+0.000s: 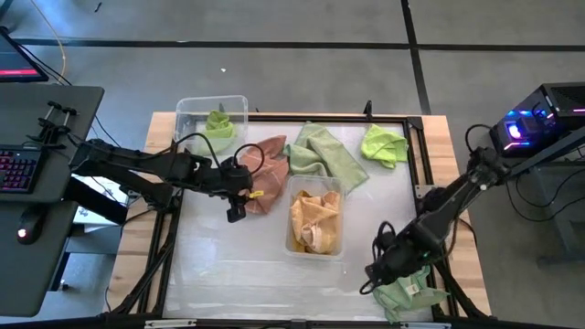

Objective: Sort towels by color in basket
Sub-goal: Put the bottom dark green towel into the top transparent bin

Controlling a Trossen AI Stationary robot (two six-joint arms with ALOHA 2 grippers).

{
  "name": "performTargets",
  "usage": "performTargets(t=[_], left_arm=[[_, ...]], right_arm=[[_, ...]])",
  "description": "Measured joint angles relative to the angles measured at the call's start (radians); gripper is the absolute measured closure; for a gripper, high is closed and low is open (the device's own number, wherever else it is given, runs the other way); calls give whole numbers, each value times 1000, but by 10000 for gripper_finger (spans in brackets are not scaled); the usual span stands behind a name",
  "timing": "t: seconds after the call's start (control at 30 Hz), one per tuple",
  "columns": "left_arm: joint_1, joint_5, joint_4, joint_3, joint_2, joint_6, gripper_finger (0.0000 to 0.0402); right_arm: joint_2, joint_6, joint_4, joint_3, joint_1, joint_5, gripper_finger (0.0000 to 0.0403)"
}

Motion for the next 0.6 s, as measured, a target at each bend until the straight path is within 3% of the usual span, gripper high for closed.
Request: performTargets(t=[0.17, 0.4, 0.6], left_arm=[[0, 3, 6, 0, 0, 12, 232], [0, 59, 6, 0, -2, -26, 232], [0, 60, -3, 22, -2, -49, 232]], right_arm=[[9, 159, 143, -190, 27, -80, 171], [11, 203, 220, -338, 48, -107, 171], [11, 268, 522, -513, 75, -108, 195]])
